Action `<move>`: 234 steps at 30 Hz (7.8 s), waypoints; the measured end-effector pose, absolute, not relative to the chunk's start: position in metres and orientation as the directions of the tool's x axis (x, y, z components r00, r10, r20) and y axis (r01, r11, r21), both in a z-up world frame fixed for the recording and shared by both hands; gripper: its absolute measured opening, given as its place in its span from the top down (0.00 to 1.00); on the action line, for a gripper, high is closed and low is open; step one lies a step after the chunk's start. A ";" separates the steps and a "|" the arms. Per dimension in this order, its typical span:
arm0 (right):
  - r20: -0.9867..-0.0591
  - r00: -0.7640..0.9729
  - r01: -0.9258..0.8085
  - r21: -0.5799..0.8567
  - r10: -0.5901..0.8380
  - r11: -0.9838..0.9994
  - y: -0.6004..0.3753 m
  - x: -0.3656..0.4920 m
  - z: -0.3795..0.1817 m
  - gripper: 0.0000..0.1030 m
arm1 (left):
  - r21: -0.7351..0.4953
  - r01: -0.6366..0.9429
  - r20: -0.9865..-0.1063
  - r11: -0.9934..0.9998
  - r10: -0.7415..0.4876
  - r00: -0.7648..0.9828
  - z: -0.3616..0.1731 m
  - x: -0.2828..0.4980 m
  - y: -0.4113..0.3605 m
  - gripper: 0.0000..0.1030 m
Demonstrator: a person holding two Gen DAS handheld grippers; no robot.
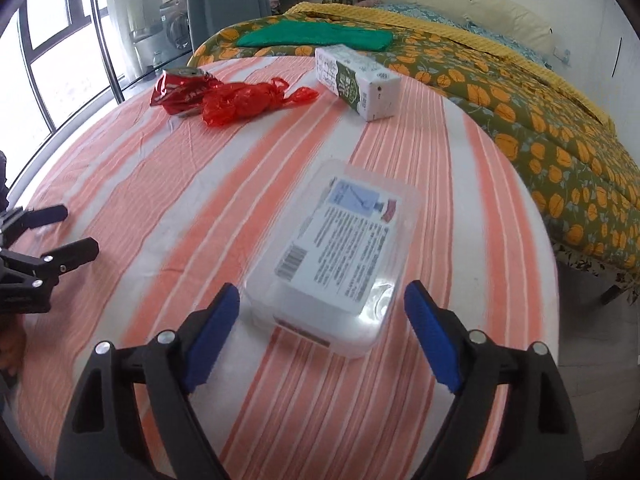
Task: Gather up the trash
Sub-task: 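Grasp the red plastic bag with the left tool while the right tool approaches the clear box, then grasp the clear plastic box with the right tool while the left tool lifts the red bag, then carry bag and box to the blue wastebasket and open both tools, then move both tools back over the table toward the can and carton, then grasp the crushed red can with the left tool and lift it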
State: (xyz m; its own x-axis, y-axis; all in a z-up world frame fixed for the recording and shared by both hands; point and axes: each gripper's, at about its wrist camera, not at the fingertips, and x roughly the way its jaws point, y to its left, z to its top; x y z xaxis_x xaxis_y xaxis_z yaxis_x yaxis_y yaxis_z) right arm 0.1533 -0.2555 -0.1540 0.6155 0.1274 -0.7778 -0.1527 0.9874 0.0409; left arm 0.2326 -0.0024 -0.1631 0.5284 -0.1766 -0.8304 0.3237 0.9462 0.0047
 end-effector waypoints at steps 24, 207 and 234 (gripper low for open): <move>-0.781 0.606 -0.138 0.084 0.152 0.987 -0.261 0.154 -0.157 0.13 | -0.013 0.391 -0.812 0.920 -0.238 0.533 -0.162 0.389 -0.111 0.23; -0.784 0.584 -0.251 0.072 0.210 0.965 -0.225 0.165 -0.157 0.07 | 0.003 0.169 -0.818 0.986 -0.095 0.568 -0.166 0.412 -0.042 0.09; -0.784 0.586 -0.248 0.064 0.203 0.967 -0.225 0.163 -0.157 0.07 | -0.027 0.316 -0.820 0.949 -0.201 0.536 -0.153 0.230 0.005 0.40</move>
